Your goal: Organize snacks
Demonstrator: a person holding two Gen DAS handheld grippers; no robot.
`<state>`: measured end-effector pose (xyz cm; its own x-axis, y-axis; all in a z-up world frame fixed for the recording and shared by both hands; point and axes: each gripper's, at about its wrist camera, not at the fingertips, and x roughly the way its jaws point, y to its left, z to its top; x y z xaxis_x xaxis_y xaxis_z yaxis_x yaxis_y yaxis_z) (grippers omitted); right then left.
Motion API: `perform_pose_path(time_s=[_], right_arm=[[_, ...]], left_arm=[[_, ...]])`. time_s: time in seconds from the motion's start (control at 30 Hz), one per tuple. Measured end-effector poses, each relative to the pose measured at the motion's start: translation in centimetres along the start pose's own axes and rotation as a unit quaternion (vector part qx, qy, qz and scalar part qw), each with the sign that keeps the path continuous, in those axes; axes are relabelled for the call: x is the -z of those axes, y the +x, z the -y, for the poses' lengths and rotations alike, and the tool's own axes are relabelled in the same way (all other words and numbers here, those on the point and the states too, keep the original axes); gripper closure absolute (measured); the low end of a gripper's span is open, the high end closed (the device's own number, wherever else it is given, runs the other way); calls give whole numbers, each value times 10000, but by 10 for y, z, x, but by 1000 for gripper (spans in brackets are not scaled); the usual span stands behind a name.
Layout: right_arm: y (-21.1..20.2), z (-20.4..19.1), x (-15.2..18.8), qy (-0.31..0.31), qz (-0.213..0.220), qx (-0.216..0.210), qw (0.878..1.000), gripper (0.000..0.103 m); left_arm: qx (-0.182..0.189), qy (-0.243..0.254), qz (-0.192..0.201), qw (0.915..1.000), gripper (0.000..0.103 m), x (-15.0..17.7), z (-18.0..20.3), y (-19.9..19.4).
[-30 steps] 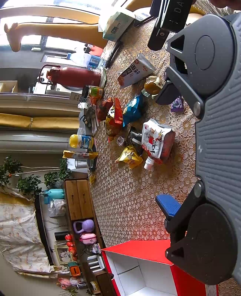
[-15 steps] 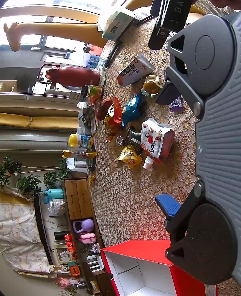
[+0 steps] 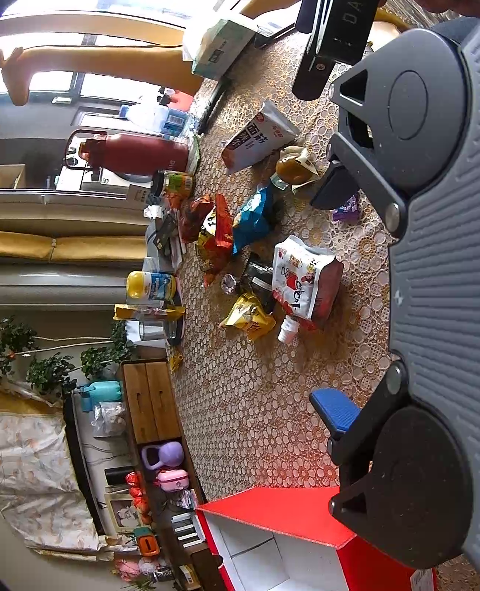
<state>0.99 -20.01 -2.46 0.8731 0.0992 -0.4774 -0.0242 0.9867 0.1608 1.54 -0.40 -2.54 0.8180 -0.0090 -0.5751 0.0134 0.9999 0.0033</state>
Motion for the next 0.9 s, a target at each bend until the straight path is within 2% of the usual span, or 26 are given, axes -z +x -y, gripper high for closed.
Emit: perform_pose_path(time_s=[0.5, 0.9], right_arm=[[11, 8, 0, 114, -195, 73, 9997, 0], [32, 16, -11, 47, -113, 110, 9999, 0]], left_arm=[[-57, 260, -217, 9994, 0, -5, 9, 35], [-43, 377, -422, 9984, 0, -12, 13, 72]])
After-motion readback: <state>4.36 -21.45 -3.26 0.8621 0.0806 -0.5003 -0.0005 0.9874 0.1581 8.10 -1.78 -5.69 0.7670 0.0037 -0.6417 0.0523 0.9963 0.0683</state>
